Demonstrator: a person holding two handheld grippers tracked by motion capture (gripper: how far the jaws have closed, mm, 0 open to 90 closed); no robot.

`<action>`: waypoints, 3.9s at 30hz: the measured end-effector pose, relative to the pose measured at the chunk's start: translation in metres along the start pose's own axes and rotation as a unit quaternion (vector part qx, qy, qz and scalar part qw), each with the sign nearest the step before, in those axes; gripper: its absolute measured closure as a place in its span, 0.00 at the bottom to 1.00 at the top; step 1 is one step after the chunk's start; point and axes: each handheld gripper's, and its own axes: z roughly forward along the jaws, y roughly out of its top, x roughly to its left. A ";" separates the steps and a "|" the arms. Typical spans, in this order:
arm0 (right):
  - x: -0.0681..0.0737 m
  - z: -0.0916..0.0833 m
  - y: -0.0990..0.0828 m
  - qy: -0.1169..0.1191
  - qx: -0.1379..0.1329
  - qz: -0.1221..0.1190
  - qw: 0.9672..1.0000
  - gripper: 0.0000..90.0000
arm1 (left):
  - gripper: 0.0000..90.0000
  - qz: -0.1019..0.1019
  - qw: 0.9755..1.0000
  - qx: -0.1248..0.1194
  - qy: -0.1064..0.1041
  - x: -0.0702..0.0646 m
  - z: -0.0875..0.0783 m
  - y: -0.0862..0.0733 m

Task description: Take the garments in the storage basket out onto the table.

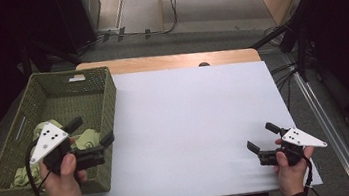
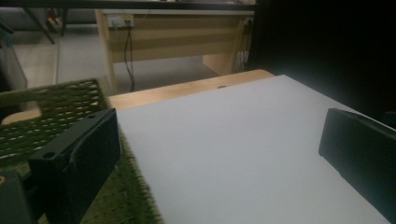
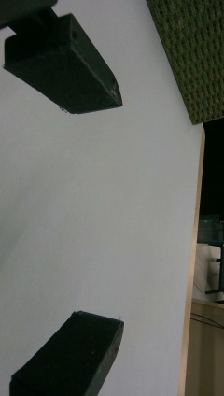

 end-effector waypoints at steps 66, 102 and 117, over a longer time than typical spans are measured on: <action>0.000 0.001 0.000 0.000 0.003 -0.002 1.000 0.00 | 0.24 -0.069 0.892 0.391 0.219 0.183 0.069 -0.044; 0.000 0.003 0.000 -0.004 0.004 -0.005 1.000 0.00 | 0.88 -0.055 0.967 0.177 0.177 0.161 0.065 0.058; 0.000 0.003 0.000 -0.004 0.004 -0.006 1.000 0.00 | 0.85 -0.055 0.973 0.153 0.164 0.154 0.056 0.037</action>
